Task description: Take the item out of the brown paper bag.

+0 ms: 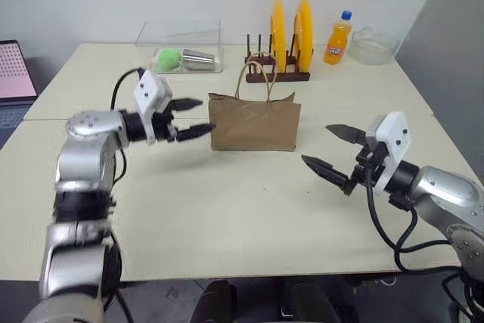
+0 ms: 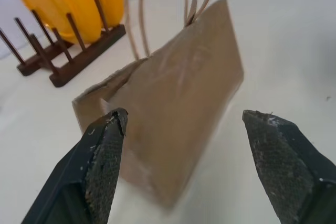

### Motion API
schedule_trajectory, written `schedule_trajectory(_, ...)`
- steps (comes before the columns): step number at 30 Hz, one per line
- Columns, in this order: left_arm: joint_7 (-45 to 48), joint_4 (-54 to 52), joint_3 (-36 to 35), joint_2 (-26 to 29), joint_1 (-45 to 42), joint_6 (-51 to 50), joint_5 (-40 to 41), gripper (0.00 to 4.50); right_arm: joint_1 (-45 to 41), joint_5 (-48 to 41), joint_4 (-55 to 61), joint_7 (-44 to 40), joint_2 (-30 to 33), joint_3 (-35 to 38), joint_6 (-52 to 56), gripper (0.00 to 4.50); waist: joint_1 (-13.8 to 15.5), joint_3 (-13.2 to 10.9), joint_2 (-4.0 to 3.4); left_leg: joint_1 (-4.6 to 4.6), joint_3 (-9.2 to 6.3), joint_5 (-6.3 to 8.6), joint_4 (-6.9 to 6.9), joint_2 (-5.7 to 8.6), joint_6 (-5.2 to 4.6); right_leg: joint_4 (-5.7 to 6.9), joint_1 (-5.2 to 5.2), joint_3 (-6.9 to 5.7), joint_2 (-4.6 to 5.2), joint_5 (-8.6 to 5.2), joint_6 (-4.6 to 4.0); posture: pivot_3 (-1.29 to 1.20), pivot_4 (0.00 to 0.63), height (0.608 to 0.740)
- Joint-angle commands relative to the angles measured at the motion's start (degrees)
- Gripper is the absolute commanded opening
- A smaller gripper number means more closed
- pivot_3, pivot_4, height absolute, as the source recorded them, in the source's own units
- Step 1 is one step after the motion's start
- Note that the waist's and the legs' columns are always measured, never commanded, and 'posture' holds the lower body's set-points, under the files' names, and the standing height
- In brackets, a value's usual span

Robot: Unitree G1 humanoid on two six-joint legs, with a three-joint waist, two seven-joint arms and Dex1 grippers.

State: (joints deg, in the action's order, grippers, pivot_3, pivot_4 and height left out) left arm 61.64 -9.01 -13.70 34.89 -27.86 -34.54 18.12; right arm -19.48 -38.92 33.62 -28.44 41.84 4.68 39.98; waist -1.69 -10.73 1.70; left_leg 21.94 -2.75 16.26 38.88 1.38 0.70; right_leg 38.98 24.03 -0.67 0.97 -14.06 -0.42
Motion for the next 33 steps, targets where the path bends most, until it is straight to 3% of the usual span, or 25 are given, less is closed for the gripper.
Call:
schedule_trajectory(1,-9.6,-21.0,-5.5,-2.1,7.8,-11.8,8.4,3.75,-8.4,5.8,-8.8,-4.2,-0.3,-2.4,-5.9,3.17,0.1,0.0,0.0,-0.02,0.0,0.0,0.01,0.0,0.0,-0.02,0.0,-0.01,-0.01,-0.03,0.05,0.0,0.15,0.74)
schedule_trajectory(9,-23.0,-38.7,-11.3,-4.4,20.0,-20.4,16.8,3.75,-32.4,23.7,-43.4,-14.2,-2.8,-12.3,-22.4,0.24,0.3,0.0,0.0,-0.43,0.03,0.0,-0.02,0.01,0.0,-0.02,-0.39,-0.01,-0.03,-0.05,0.07,0.0,0.15,0.74)
schedule_trajectory(10,-24.0,-40.0,-11.6,-4.3,21.2,-20.8,17.8,3.75,-35.9,25.7,-48.7,-15.0,-3.8,-13.4,-24.4,0.05,0.3,0.0,0.0,-0.45,0.05,0.0,-0.03,0.01,0.0,-0.04,-0.38,0.01,-0.03,0.0,-0.04,0.0,0.15,0.74)
schedule_trajectory(17,-29.4,-43.1,-11.0,-3.8,23.5,-21.1,23.1,3.75,-56.3,41.9,-87.8,-15.3,-12.8,-21.9,-40.9,0.05,0.0,0.0,-0.04,-0.5,0.05,-0.01,-0.12,0.0,0.02,-0.02,-0.4,0.01,-0.04,0.01,-0.09,0.0,0.15,0.74)
schedule_trajectory(21,-30.6,-42.9,-10.5,-2.3,23.9,-20.5,25.2,3.75,-62.5,48.1,-101.9,-13.8,-17.6,-24.3,-46.3,0.05,0.0,0.0,-0.04,-0.5,0.07,-0.02,-0.12,0.0,0.04,-0.04,-0.4,0.03,-0.03,0.02,-0.13,0.0,0.15,0.74)
schedule_trajectory(27,-30.6,-42.6,-9.5,0.3,25.4,-18.9,27.0,3.75,-66.0,54.5,-109.1,-12.3,-22.0,-25.9,-47.8,0.05,0.1,0.0,-0.08,-0.37,0.06,-0.04,-0.12,0.02,0.1,-0.07,-0.29,0.03,0.0,0.02,-0.15,0.0,0.15,0.74)
schedule_trajectory(33,-27.2,-42.8,-9.7,3.7,30.9,-15.1,27.4,3.75,-65.7,57.1,-109.1,-22.7,-21.9,-26.1,-51.6,0.05,0.0,-0.1,-0.14,-0.36,0.05,-0.01,-0.15,0.02,0.07,-0.07,-0.25,0.02,0.0,0.0,-0.17,0.0,0.15,0.74)
